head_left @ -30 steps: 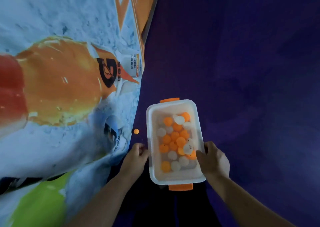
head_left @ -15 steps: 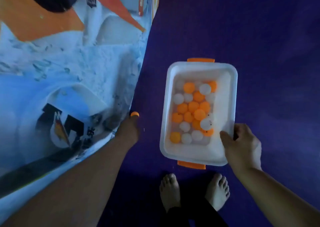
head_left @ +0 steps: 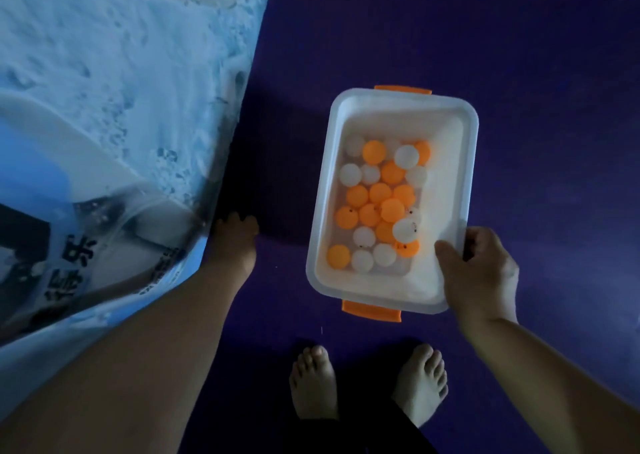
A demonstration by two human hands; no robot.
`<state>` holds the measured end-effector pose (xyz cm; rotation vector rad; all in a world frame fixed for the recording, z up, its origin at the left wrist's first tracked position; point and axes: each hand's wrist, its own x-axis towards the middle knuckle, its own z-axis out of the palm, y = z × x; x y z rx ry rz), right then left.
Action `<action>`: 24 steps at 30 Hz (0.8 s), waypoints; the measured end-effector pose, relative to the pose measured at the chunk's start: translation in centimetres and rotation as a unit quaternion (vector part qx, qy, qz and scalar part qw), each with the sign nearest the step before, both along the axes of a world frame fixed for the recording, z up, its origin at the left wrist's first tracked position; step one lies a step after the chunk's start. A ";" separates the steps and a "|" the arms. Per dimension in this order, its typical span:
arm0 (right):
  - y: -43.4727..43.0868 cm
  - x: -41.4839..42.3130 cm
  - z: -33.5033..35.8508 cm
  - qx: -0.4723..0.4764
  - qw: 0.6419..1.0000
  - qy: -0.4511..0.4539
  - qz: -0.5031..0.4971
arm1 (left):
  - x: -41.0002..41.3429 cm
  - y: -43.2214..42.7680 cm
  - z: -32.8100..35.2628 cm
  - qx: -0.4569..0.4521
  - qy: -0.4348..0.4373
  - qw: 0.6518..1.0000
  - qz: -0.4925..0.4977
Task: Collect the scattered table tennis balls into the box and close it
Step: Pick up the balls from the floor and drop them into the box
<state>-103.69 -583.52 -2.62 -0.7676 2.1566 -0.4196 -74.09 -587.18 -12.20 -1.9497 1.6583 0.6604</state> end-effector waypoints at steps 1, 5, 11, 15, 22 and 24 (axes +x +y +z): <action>0.1 -0.2 0.7 0.001 1.000 -0.001 -0.005 | -0.7 0.1 0.9 -0.035 0.034 0.998 0.030; 0.1 -1.0 4.8 -0.002 1.000 -0.001 -0.010 | -5.7 -0.6 8.1 -0.219 0.216 0.931 0.197; -0.9 -2.3 13.1 0.002 1.000 0.007 -0.017 | -12.9 -1.4 22.2 -0.273 0.375 0.880 0.100; -1.9 -3.2 20.1 -0.018 1.000 0.008 -0.023 | -15.1 -3.2 29.0 -0.309 0.360 0.877 0.071; -2.0 -4.5 33.8 -0.058 0.998 0.016 -0.031 | -16.3 -5.0 42.4 -0.263 0.304 0.914 0.049; -1.1 -4.8 37.8 -0.066 0.997 0.024 -0.032 | -16.5 -4.8 46.7 -0.253 0.306 0.917 0.038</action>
